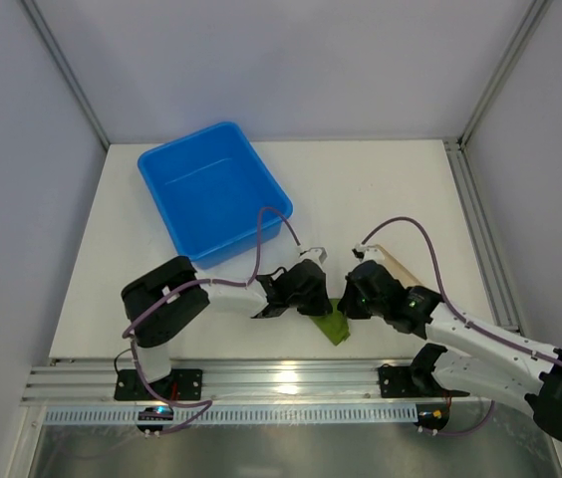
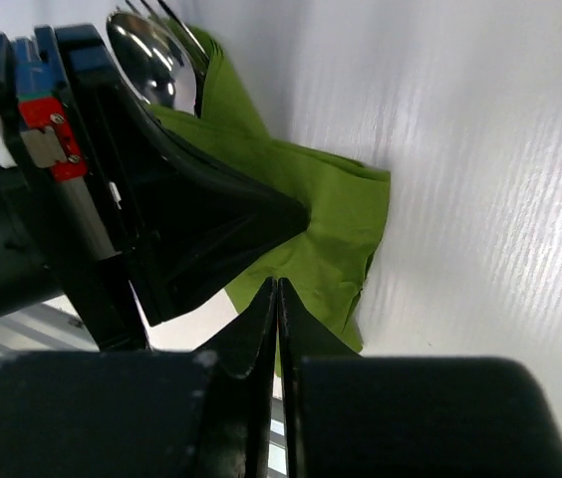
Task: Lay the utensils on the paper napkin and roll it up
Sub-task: Roll the napkin at the center of the board.
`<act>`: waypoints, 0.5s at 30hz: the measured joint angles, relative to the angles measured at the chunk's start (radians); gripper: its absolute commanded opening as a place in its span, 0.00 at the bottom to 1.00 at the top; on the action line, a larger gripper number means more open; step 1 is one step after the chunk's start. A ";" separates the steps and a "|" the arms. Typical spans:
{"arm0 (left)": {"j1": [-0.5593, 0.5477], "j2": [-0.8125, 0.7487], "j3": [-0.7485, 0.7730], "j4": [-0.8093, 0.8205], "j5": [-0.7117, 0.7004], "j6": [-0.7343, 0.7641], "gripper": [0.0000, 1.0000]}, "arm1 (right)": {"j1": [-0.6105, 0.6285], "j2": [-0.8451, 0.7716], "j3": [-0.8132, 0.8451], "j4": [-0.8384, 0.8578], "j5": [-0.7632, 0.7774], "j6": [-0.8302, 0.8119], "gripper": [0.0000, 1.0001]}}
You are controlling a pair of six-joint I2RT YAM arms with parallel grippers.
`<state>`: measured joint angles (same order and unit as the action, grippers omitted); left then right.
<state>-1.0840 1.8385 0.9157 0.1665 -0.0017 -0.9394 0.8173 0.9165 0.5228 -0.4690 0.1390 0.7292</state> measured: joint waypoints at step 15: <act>0.000 -0.011 -0.017 0.007 0.003 0.000 0.00 | 0.018 0.096 -0.134 0.073 -0.074 0.064 0.04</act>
<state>-1.0840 1.8271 0.8989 0.1734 0.0017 -0.9390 0.8352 1.0122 0.3889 -0.3958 0.0650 0.7937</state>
